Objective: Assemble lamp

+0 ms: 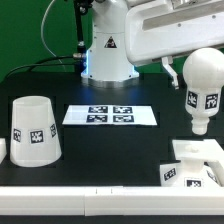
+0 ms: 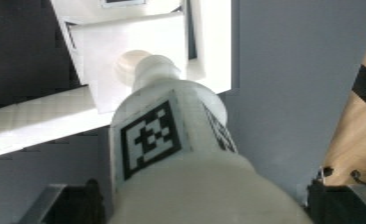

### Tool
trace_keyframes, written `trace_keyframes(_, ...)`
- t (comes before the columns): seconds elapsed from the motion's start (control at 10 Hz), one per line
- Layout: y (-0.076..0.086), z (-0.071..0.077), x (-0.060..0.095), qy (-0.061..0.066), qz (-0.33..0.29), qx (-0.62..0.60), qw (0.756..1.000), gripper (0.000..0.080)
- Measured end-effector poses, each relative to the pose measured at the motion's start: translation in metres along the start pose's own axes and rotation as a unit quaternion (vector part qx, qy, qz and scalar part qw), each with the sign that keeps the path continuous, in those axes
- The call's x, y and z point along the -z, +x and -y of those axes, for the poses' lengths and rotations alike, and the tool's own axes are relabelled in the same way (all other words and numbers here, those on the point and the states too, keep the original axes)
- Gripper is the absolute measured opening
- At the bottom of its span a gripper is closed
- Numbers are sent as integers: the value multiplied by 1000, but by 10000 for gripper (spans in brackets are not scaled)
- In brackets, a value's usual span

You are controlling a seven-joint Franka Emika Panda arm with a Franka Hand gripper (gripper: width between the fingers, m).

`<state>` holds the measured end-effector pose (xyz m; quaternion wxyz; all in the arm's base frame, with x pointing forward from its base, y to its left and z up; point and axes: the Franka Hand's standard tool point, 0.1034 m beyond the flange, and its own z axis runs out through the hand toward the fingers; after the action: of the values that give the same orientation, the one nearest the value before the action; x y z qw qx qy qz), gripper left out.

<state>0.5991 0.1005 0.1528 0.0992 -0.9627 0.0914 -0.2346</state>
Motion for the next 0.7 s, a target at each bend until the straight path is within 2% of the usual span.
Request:
trace_keyframes(0.4, -6, -7, -11, -4, 8, 0, 1000, 566)
trace_keyframes(0.7, 0, -13, -11, -5, 5, 4, 1000, 566)
